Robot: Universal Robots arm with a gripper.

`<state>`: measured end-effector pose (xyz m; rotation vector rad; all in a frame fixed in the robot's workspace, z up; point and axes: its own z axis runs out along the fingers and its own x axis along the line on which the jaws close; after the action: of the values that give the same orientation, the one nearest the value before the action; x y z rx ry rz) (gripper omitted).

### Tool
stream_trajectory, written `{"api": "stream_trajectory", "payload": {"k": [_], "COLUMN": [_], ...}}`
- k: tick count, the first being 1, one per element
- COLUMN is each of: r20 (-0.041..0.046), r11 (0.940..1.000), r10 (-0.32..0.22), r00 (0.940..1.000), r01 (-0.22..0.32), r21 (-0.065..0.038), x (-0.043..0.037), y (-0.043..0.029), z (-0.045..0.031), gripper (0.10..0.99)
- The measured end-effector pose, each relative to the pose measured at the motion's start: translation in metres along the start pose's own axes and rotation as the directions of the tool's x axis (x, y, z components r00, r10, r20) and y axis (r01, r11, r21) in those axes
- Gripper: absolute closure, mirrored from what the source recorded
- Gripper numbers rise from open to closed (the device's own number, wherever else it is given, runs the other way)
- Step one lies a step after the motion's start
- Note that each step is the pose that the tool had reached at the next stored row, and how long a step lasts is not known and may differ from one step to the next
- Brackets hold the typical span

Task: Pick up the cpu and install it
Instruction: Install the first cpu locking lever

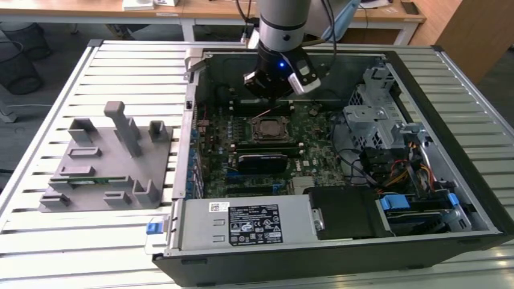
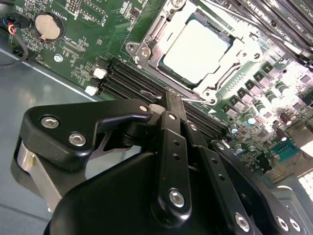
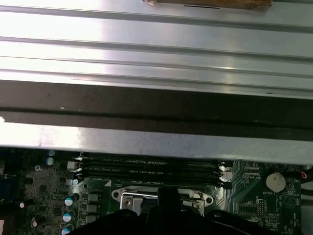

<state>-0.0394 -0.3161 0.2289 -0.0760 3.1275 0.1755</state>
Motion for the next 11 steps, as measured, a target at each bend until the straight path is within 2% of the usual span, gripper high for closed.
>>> {"api": "stream_trajectory", "payload": {"k": [11], "r20": [-0.0001], "r11": [1.0000], "r10": [0.000], "r00": [1.0000], "r01": [0.000], "r21": [0.000], "x": [-0.0057], "y": [0.0029], "z": [0.0063], "gripper": [0.980]}}
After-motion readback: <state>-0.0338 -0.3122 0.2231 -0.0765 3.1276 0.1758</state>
